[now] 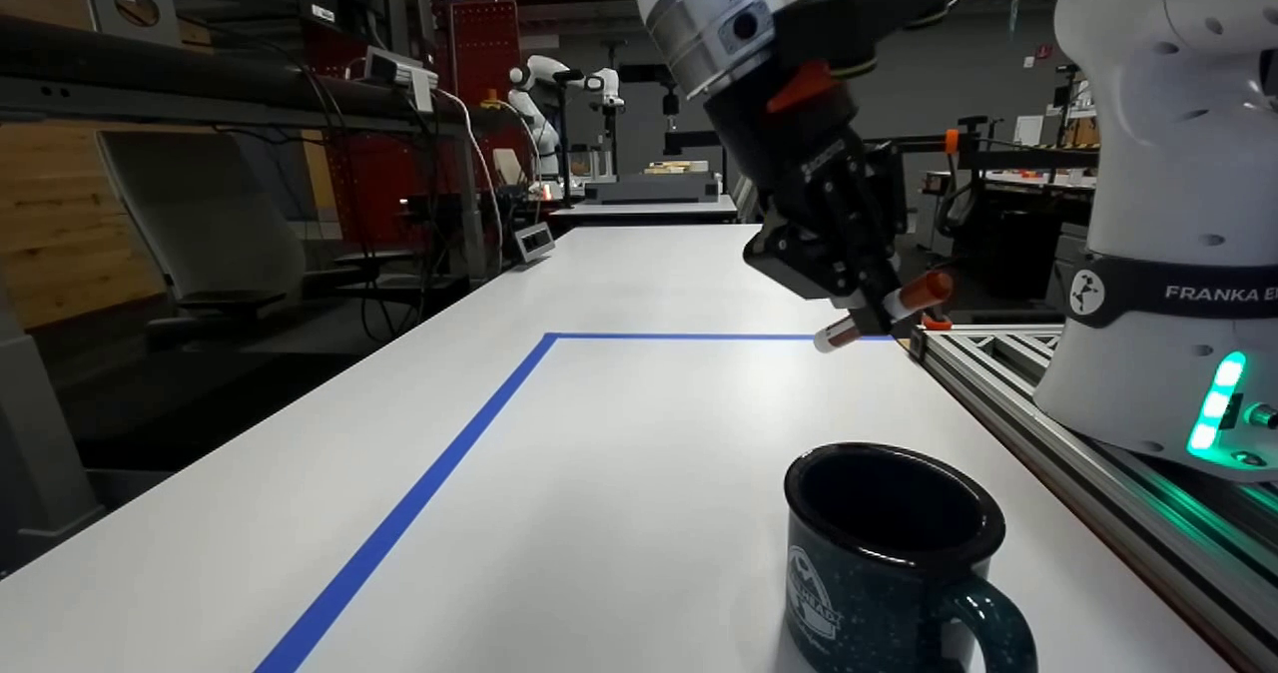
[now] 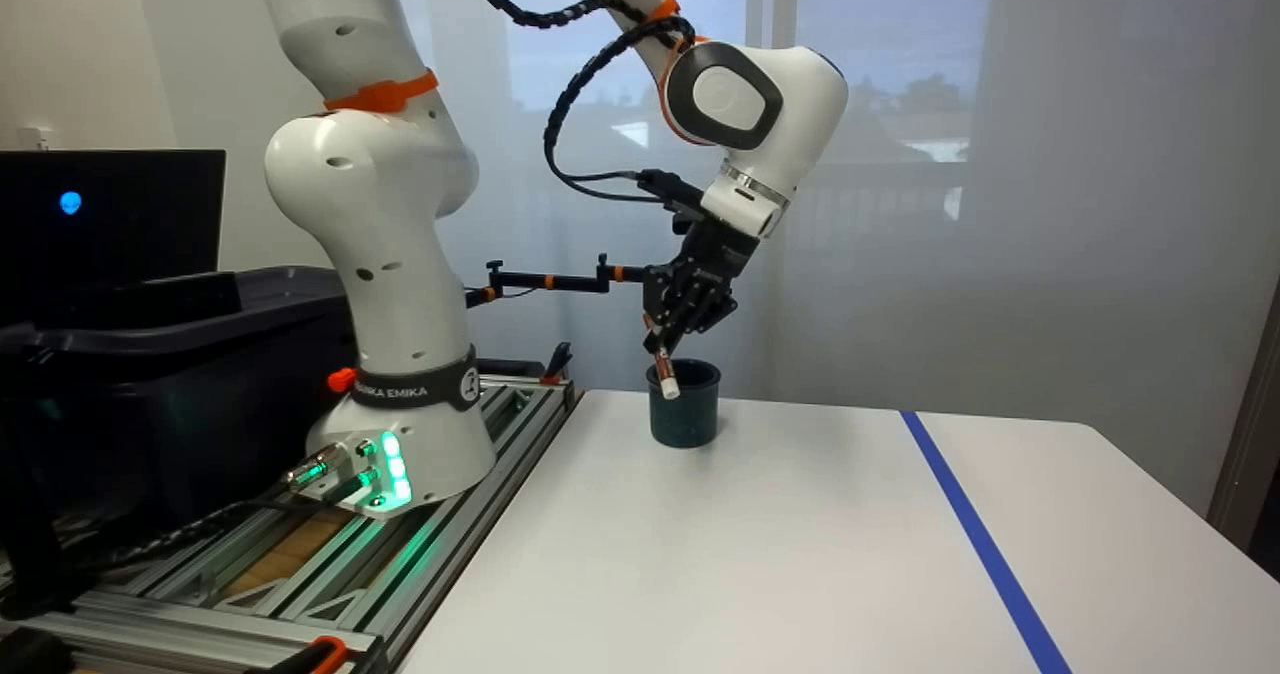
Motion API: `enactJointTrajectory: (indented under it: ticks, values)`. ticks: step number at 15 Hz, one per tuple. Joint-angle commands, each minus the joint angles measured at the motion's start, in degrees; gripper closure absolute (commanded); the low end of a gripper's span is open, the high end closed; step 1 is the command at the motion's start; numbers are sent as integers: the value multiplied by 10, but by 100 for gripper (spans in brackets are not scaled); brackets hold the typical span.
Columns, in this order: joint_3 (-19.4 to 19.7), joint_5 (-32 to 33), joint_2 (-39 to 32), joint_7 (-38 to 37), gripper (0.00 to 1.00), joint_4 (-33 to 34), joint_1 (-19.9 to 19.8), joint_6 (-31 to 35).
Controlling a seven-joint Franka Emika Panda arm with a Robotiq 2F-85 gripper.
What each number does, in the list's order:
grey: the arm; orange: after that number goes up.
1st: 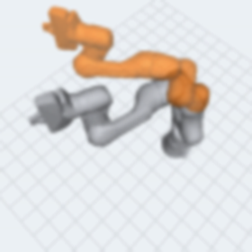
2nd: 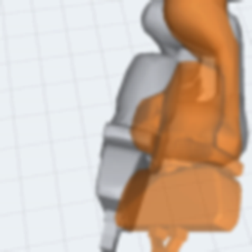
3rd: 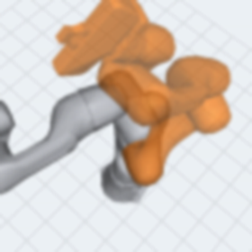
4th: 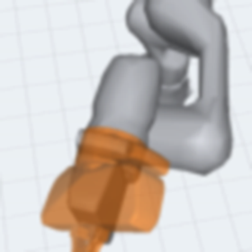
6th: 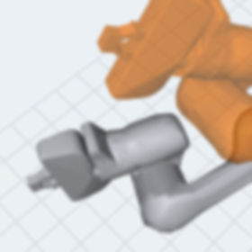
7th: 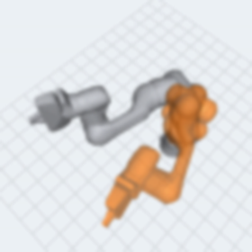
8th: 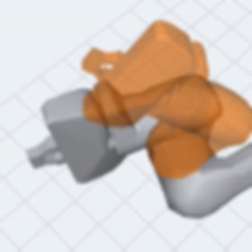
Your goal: Remove the marker from the cup and put it on the table
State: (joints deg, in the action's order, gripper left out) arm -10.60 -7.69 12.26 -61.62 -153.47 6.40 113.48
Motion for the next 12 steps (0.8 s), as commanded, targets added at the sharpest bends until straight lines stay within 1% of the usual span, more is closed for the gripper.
enactJointTrajectory:
  ticks: [1,4,7,9,12]
  values:
    - [25,-7,-53,-13,95,-6,-30,66]
    - [45,-8,-108,-27,95,6,-43,122]
    - [59,-5,-160,-45,95,17,-43,185]
    - [65,0,-187,-60,95,27,-37,208]
    - [72,6,-211,-77,95,40,-29,216]
